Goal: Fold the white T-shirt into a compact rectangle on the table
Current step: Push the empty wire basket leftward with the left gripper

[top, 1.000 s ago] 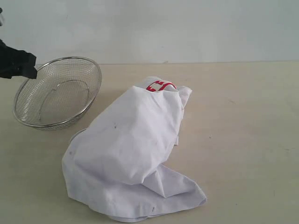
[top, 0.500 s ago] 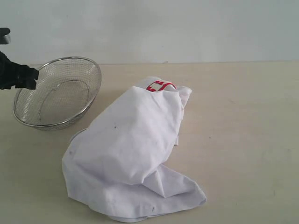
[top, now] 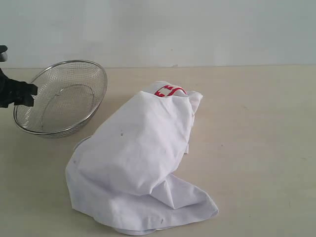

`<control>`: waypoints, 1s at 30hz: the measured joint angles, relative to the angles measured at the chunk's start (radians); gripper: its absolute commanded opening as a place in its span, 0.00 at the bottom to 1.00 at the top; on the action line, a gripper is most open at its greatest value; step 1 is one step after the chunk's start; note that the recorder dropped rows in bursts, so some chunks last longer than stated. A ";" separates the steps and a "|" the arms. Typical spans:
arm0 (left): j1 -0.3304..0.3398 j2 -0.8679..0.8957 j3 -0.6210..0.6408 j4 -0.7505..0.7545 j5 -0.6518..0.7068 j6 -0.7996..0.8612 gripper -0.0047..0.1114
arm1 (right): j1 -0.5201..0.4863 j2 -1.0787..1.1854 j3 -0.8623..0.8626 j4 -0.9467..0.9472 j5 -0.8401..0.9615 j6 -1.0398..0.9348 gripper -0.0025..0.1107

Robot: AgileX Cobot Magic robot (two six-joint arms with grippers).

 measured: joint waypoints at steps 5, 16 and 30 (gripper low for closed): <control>0.000 0.012 0.000 -0.002 -0.015 0.000 0.29 | 0.000 0.000 0.000 0.000 0.000 0.000 0.02; 0.000 0.012 0.000 -0.031 -0.030 -0.020 0.08 | 0.000 0.000 0.000 0.000 0.000 0.000 0.02; 0.059 0.012 0.000 -0.020 -0.027 -0.105 0.08 | 0.000 0.000 0.000 0.000 0.000 0.000 0.02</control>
